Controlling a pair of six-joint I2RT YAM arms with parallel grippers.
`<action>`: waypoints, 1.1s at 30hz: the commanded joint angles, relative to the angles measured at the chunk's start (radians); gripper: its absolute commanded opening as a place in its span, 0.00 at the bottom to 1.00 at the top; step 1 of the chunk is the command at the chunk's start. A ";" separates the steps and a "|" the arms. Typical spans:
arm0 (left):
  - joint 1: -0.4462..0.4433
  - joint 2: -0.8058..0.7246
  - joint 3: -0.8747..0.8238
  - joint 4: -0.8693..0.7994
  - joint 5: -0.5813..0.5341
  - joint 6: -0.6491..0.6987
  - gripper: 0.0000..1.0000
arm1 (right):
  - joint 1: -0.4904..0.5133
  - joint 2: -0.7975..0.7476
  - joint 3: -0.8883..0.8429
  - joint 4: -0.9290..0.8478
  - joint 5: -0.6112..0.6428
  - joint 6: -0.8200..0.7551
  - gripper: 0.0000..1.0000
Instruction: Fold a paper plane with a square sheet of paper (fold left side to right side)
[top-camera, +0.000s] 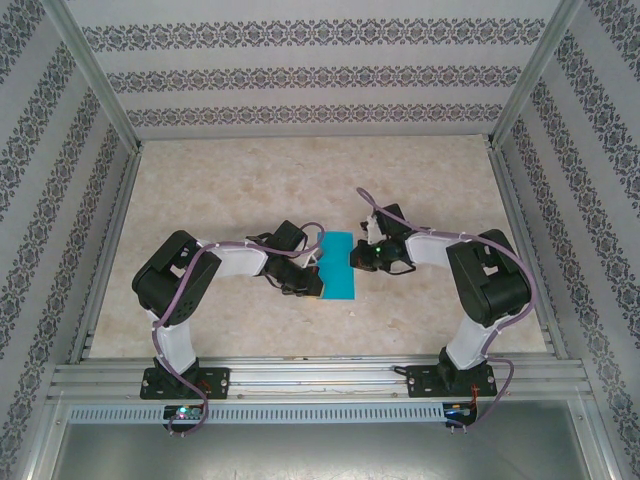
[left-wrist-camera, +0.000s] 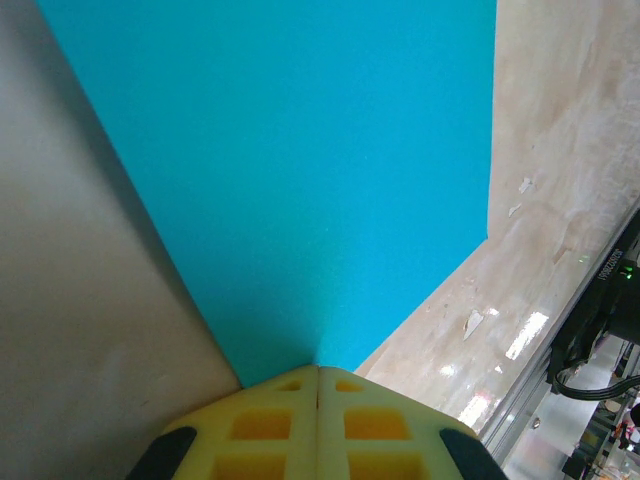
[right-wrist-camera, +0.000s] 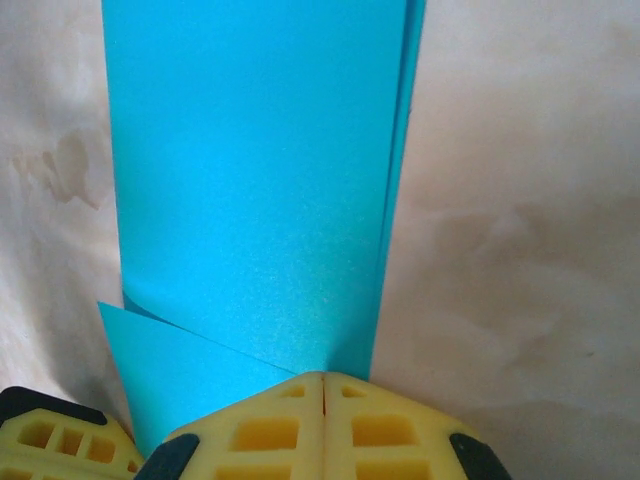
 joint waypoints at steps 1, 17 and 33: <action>-0.005 0.053 -0.029 -0.079 -0.105 -0.010 0.00 | -0.041 0.022 0.031 -0.039 0.056 -0.047 0.00; -0.004 0.045 -0.022 -0.061 -0.087 -0.006 0.00 | 0.062 -0.103 -0.063 0.110 -0.085 0.106 0.00; -0.004 0.012 0.009 -0.093 -0.078 0.006 0.01 | 0.081 0.022 -0.030 0.085 -0.011 0.106 0.00</action>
